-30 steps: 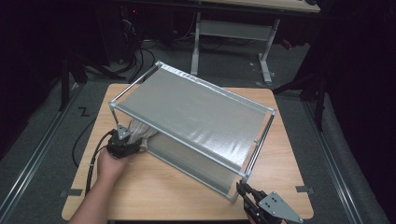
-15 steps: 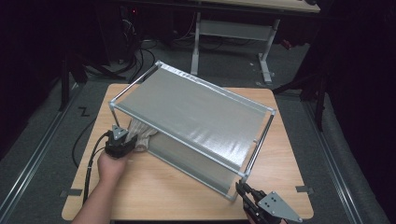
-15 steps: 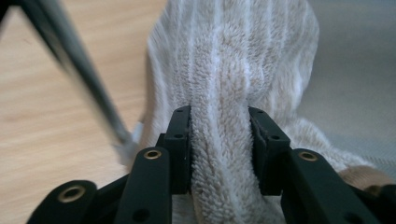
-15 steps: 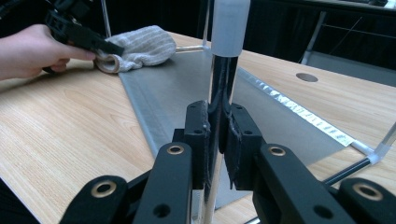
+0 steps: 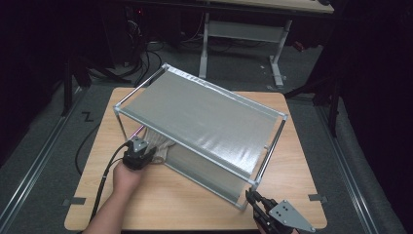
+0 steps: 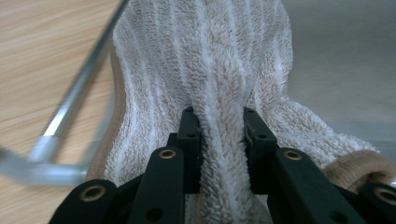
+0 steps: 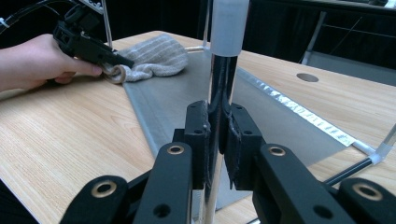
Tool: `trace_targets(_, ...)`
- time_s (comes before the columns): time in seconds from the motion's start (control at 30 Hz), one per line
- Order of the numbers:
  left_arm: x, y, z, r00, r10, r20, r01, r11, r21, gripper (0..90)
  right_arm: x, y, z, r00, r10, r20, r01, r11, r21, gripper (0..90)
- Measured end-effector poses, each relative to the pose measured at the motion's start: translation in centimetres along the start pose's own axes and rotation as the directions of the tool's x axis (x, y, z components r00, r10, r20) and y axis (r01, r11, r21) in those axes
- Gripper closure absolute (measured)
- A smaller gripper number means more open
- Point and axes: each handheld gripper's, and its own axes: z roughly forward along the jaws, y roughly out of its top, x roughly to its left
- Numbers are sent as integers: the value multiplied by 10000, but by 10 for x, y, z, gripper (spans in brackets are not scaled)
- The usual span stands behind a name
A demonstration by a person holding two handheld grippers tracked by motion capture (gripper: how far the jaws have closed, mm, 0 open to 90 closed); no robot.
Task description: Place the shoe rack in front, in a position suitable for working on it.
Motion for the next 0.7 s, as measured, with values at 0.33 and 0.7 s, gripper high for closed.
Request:
trace_targets(0.33, -58, 4, -3, 9899, 982, 1023, -980, 9952, -70, 723, 1, 0, -1, 9999, -86, 58, 86, 10000, -16, 802)
trace_targets(0.7, -147, 7, -13, 9407, 2185, 2594, -2079, 9758, -679, 718, 4, -1, -1, 9998, -174, 103, 174, 9998, -25, 801)
